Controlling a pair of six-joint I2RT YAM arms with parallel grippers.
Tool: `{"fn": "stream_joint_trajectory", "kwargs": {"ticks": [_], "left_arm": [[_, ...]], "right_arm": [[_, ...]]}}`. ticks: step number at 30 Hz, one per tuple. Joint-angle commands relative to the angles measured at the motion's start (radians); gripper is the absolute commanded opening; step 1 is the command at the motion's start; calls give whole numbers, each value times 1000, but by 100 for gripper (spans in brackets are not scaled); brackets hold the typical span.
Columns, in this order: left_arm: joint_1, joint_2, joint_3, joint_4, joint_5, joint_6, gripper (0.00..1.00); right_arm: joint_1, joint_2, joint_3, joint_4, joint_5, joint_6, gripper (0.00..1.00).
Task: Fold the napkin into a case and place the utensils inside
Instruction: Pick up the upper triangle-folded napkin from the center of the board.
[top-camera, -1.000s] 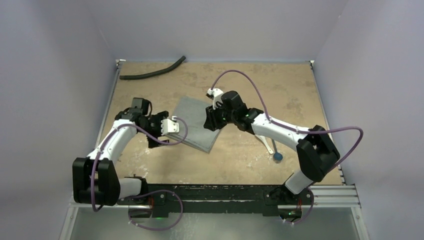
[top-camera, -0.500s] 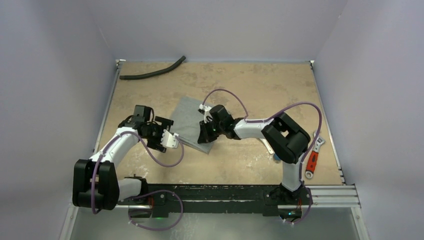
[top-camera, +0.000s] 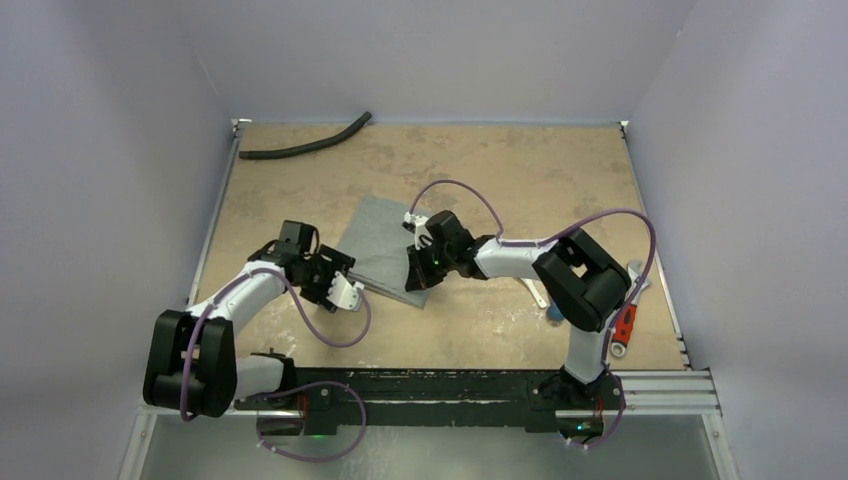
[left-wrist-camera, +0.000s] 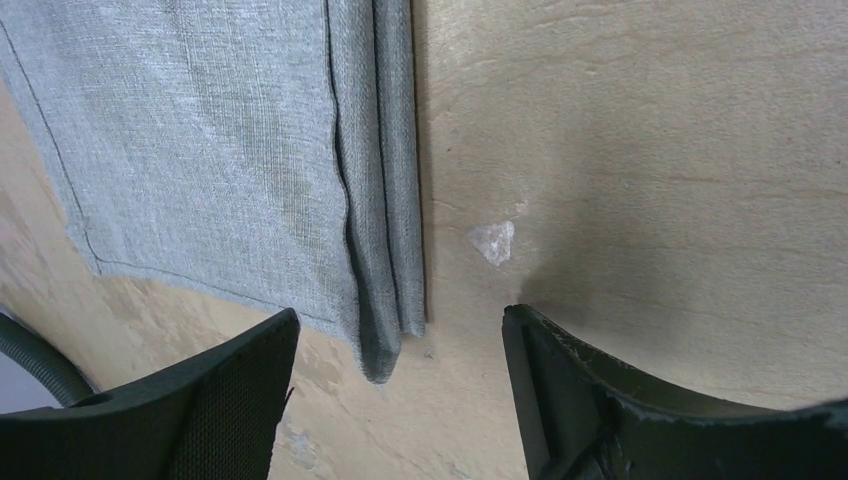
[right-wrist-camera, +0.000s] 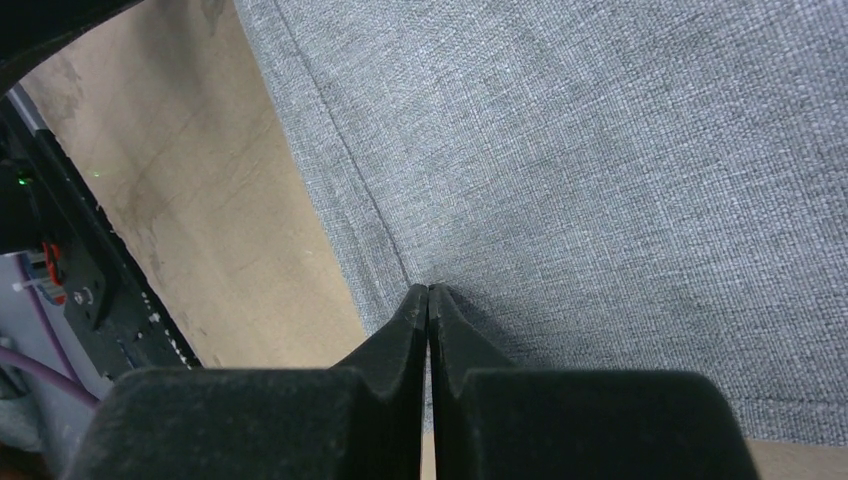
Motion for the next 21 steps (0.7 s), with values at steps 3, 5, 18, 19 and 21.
{"fn": "stream_joint_trajectory", "kwargs": {"ticks": [3,5,18,19,21], "left_arm": [[-19,3,-35,64,17,17,71],[-25,10,-38,86,13,-11,68],[-118,0,-47,81,19,-123,56],[-118,5,-51,81,5,-122,56],[-118,26,-48,79,-19,-124,57]], "right_arm": [[-35,-45,24,-166,89,-92,2],[-45,-55,21,-167,98,-100,2],[-73,-78,45,-227,112,-142,4],[-75,-77,48,-231,113,-145,4],[-77,-77,50,-234,117,-148,4]]}}
